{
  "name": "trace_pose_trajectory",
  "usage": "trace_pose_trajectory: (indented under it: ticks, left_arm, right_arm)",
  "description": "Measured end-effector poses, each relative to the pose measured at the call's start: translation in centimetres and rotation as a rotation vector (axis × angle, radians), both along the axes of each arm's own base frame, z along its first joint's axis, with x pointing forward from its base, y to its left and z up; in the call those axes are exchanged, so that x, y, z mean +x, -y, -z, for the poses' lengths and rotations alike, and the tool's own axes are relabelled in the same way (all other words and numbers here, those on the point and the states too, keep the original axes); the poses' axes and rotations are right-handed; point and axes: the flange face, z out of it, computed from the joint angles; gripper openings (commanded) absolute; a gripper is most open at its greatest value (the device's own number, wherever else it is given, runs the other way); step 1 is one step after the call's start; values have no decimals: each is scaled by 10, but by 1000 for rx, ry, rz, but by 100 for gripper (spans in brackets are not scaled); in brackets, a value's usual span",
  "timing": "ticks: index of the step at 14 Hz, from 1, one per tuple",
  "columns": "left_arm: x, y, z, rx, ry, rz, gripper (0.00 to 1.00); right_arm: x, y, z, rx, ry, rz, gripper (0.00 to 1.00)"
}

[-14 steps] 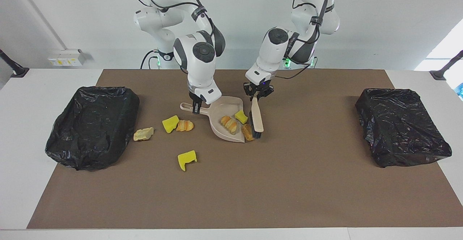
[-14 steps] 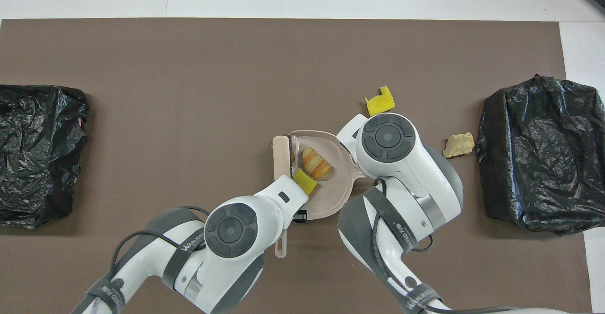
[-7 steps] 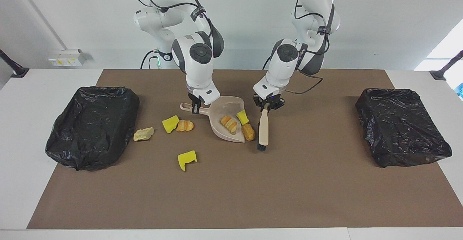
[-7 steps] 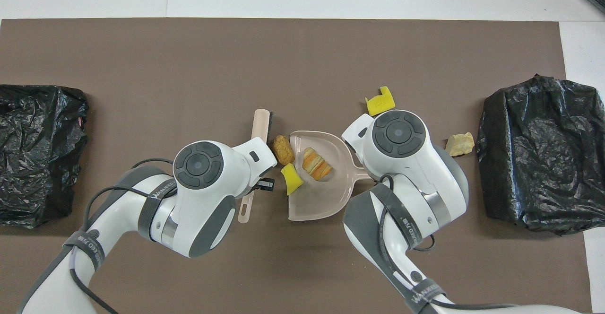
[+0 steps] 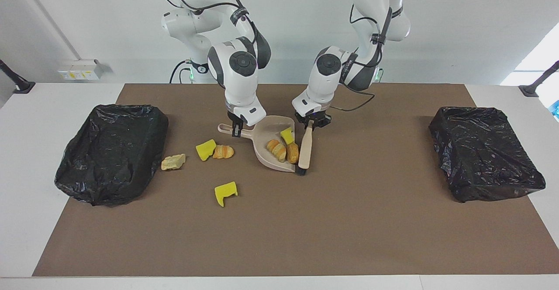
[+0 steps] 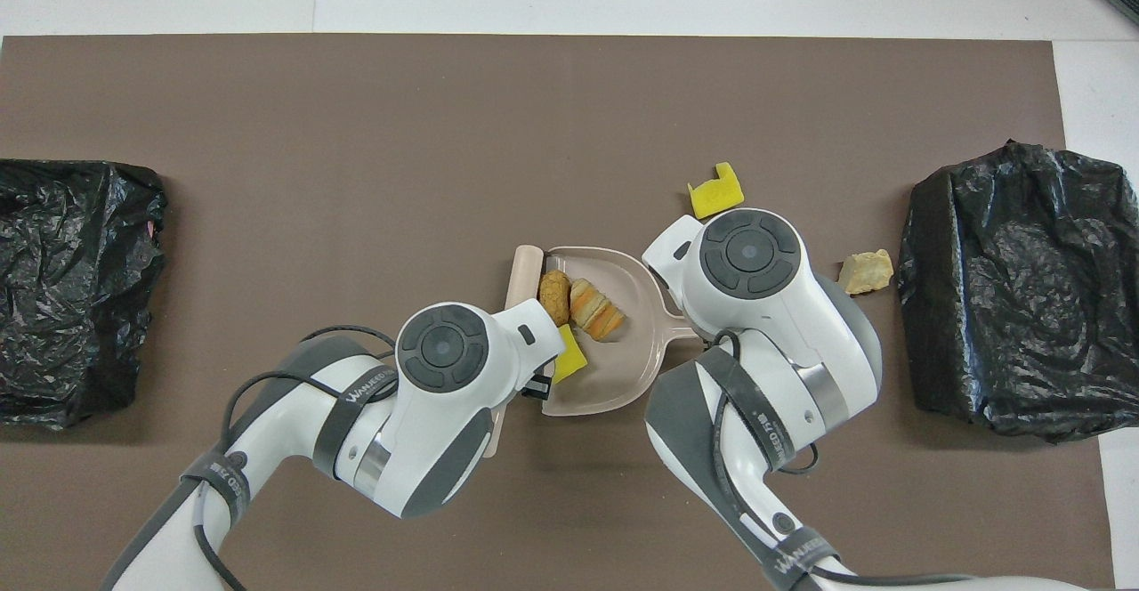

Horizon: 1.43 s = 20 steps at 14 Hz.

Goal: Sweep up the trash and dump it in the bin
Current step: 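Brush more trash pieces into the dustpan held by the right gripper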

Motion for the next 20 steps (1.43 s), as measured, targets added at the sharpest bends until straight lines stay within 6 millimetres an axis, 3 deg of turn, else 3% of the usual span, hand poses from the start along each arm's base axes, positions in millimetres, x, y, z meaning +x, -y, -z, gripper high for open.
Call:
trace_pose_trajectory:
  ticks: [9, 17, 20]
  left_arm:
    - [-61, 49, -26, 16, -30, -40, 0]
    - [-48, 36, -32, 26, -34, -128, 0]
    - [-31, 24, -47, 22, -34, -168, 0]
  right_arm:
    - [-1, 0, 0, 0, 0, -1, 0]
    - [0, 0, 0, 1, 1, 0, 0]
    - [2, 2, 0, 8, 10, -10, 0]
